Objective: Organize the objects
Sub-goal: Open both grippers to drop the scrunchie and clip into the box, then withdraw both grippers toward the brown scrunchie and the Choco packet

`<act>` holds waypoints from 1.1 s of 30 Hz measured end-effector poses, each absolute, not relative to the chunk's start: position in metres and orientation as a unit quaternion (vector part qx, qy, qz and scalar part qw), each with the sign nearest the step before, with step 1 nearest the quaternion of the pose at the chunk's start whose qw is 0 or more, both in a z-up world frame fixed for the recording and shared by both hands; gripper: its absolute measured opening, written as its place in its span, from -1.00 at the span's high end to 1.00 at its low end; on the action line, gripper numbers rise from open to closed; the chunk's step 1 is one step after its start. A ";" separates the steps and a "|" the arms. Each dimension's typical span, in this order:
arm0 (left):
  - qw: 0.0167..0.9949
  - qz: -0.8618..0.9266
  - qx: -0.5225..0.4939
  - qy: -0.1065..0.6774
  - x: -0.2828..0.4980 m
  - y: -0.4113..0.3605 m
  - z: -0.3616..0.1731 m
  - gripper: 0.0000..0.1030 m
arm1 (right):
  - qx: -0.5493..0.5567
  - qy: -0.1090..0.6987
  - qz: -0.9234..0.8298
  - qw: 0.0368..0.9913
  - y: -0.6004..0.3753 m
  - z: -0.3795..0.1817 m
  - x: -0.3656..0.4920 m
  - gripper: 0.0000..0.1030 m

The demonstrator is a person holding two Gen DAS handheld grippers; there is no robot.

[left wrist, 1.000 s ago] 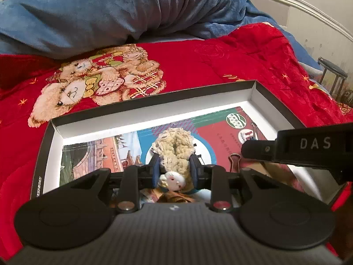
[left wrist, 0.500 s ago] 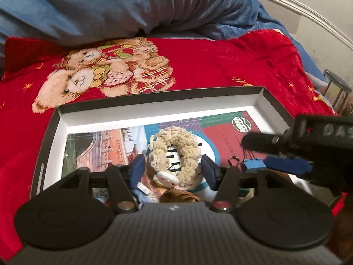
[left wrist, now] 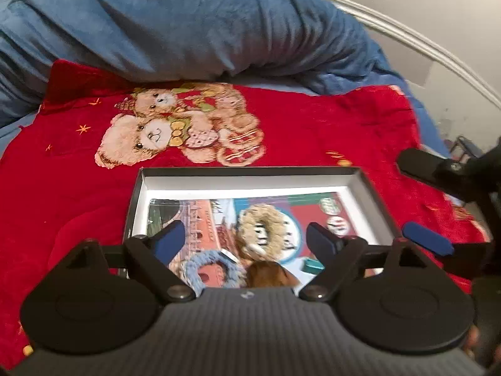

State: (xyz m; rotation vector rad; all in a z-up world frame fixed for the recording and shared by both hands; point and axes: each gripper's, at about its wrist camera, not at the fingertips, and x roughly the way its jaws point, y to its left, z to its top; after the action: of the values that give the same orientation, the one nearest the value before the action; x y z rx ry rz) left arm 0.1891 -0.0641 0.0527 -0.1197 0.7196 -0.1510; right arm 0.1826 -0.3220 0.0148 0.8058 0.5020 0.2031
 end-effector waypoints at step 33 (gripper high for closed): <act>0.931 -0.036 -0.001 0.363 0.070 -0.041 0.020 -1.00 | 0.280 0.339 -0.032 0.898 -0.275 -0.006 0.077 -1.00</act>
State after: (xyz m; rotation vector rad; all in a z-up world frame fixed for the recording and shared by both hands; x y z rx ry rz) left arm 0.0702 -0.0407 0.0198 -0.0024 0.7439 -0.0728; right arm 0.0773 -0.2755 -0.0063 0.5798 0.7025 -0.0666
